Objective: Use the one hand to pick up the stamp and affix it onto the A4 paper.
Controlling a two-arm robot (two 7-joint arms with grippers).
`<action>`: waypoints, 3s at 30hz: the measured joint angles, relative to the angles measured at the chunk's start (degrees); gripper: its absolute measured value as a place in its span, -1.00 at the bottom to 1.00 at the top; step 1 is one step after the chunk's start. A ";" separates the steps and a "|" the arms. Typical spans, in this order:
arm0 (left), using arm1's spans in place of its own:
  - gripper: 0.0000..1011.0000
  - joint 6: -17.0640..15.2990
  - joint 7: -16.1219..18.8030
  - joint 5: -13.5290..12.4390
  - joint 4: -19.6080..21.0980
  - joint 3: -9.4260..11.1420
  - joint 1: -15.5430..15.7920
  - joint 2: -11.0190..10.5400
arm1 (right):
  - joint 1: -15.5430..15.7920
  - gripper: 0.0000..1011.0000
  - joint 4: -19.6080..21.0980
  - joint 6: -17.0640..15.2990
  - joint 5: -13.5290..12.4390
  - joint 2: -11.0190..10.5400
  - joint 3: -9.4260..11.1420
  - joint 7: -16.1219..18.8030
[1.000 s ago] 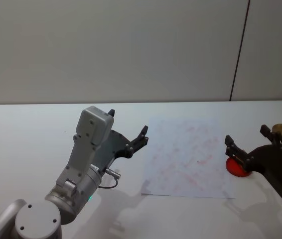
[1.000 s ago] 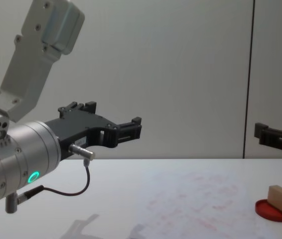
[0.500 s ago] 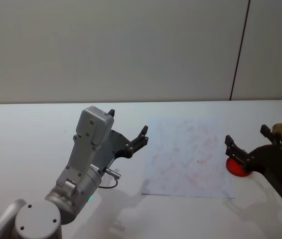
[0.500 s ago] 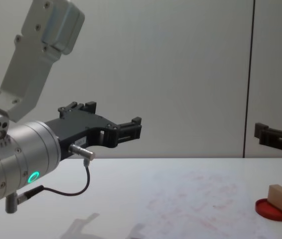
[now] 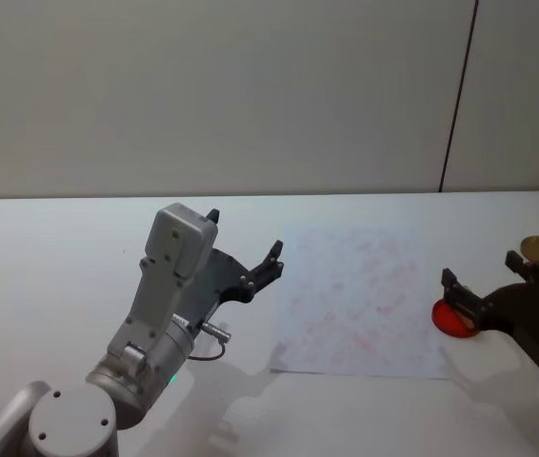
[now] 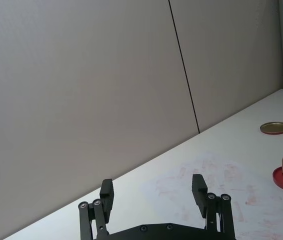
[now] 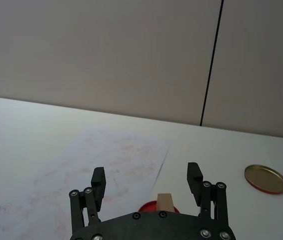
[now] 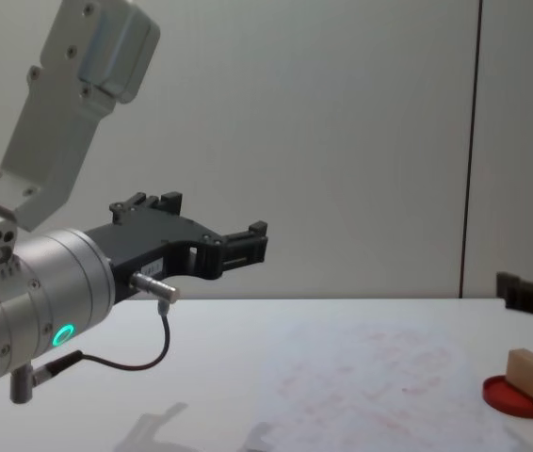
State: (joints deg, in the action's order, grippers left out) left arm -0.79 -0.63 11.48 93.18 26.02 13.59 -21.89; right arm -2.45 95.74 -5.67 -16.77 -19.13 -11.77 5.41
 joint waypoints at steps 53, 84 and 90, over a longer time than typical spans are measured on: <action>0.96 0.00 0.00 0.00 0.00 0.00 0.00 0.00 | -8.53 0.39 -16.18 -7.53 -0.22 1.18 0.79 8.56; 0.96 0.00 0.00 0.00 0.00 0.00 0.00 0.00 | -8.65 -0.57 -14.83 -1.90 3.01 1.49 -0.04 9.71; 0.96 0.00 0.00 0.00 0.00 0.00 0.00 0.00 | -8.92 -0.57 -12.99 -1.21 3.87 2.28 -1.10 11.87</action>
State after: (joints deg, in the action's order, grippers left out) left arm -0.79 -0.63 11.48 93.18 26.02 13.59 -21.89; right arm -11.37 82.75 -6.88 -12.90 -16.85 -12.87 17.28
